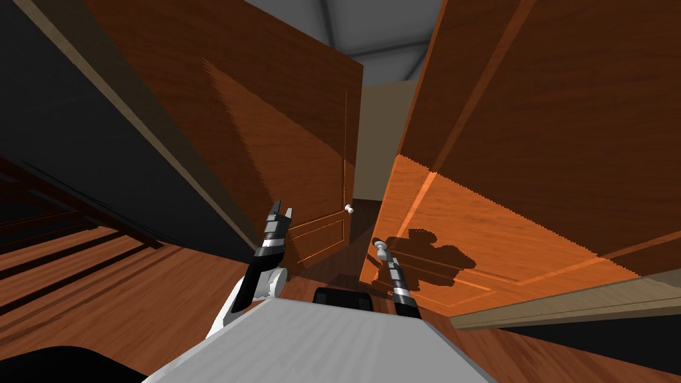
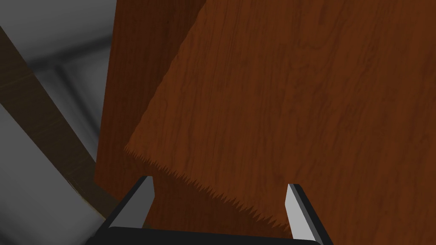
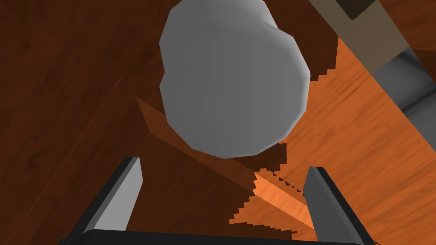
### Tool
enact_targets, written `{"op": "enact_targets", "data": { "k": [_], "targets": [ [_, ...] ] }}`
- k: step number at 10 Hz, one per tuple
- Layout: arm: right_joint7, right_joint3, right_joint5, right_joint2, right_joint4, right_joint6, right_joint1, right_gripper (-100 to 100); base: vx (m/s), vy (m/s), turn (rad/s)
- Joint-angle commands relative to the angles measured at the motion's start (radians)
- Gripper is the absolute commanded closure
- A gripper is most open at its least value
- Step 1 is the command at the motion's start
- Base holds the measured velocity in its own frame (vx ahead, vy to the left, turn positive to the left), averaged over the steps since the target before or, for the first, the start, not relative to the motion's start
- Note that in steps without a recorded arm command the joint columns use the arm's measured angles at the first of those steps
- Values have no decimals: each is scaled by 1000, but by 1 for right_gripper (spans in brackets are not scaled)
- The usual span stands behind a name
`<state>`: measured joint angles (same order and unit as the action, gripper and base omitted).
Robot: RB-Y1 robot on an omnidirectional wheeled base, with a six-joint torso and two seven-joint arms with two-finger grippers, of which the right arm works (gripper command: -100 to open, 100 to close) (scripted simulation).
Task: Push the door open
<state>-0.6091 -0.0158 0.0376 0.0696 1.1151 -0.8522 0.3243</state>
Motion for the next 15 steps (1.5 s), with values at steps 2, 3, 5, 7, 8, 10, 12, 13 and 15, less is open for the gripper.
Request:
{"op": "enact_targets", "data": {
  "k": [2, 3, 5, 7, 8, 10, 12, 13, 15],
  "targets": [
    [57, -1, 17, 3, -4, 0, -3, -100, -30, 2, 54],
    [95, -2, 30, 5, -7, 0, -6, -100, -32, 7, 52],
    [132, -3, 43, 7, -9, 1, -8, -100, -42, 9, 59],
    [197, -4, 70, 11, -14, 2, -13, -100, -37, 8, 61],
    [211, -4, 70, 11, -14, 2, -13, -100, -37, 7, 43],
    [274, -6, 100, 15, -20, 3, -18, -100, -41, 0, 72],
    [326, -7, 115, 17, -23, 4, -21, -100, -40, 8, 50],
    [331, -7, 115, 17, -23, 4, -21, -100, -33, 9, 38],
    [397, -9, 148, 21, -29, 5, -27, -100, -40, 7, 87]
  ]
}}
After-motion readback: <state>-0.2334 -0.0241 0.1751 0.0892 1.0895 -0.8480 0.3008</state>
